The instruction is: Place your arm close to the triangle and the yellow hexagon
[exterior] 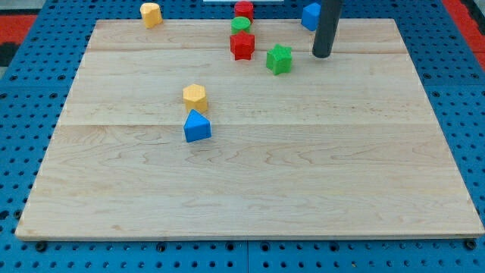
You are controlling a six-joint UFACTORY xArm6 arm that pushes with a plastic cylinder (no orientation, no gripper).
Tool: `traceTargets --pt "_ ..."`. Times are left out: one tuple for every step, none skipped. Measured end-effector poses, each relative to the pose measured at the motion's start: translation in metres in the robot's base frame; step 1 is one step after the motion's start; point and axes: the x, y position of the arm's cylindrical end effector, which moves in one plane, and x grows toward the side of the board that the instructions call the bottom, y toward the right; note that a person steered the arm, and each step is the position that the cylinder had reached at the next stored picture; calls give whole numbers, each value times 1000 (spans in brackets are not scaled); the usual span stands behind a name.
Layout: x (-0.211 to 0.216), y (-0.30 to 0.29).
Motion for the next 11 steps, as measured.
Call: traceTargets --pt "19 -48" --pt "21 -84" --pt "32 -106" --pt "54 -76" --pt "134 -40" --pt "236 -73" --pt "289 -185" --pt "259 -285" --pt "217 -308" --pt "171 -284" --pt "153 -240"
